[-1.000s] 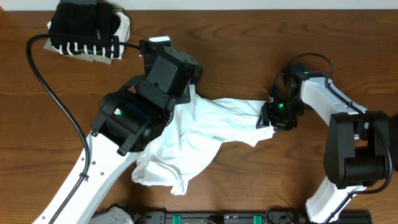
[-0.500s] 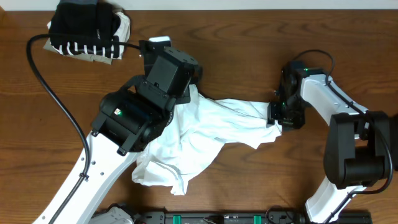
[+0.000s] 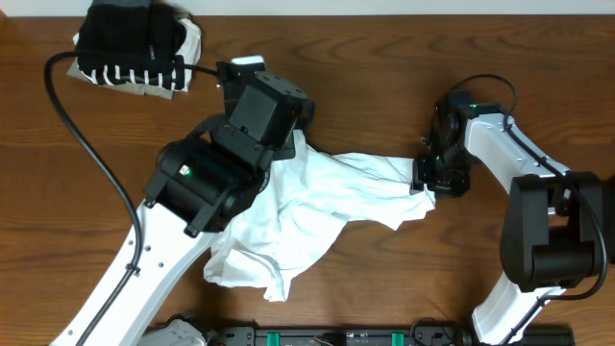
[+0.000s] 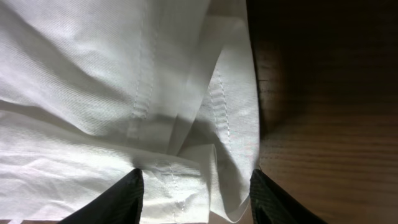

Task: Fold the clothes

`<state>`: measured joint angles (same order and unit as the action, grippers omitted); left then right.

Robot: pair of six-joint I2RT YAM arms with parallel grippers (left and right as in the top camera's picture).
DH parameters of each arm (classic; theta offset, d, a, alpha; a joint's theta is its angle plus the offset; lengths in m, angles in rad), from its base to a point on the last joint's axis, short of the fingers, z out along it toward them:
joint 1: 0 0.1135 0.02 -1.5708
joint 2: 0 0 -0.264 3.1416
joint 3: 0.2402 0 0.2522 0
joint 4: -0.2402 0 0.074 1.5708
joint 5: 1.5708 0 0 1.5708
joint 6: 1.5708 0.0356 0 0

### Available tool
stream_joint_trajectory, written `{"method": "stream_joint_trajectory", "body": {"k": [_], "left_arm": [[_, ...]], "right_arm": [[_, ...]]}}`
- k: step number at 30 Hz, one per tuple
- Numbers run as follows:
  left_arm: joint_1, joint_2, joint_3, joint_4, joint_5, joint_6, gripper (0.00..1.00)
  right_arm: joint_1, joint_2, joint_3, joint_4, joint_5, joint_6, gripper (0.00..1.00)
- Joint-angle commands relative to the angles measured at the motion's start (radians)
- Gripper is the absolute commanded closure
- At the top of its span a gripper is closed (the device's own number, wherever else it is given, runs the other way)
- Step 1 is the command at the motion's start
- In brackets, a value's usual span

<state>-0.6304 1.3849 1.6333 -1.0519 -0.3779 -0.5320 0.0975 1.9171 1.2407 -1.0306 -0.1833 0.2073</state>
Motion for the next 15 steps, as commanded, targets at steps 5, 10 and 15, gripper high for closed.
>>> {"method": "stream_joint_trajectory", "body": {"k": [5, 10, 15], "left_arm": [[0.001, 0.035, 0.02, -0.006, -0.023, -0.017, 0.93], [0.001, 0.035, 0.02, 0.005, -0.023, -0.016, 0.94], [0.001, 0.035, 0.02, 0.005, -0.023, -0.016, 0.93]], "right_arm": [[0.007, -0.081, 0.024, -0.003, 0.126, 0.089, 0.41], [0.016, -0.194, 0.024, -0.041, 0.126, 0.114, 0.33], [0.047, -0.282, 0.022, -0.126, 0.123, 0.112, 0.13]]}}
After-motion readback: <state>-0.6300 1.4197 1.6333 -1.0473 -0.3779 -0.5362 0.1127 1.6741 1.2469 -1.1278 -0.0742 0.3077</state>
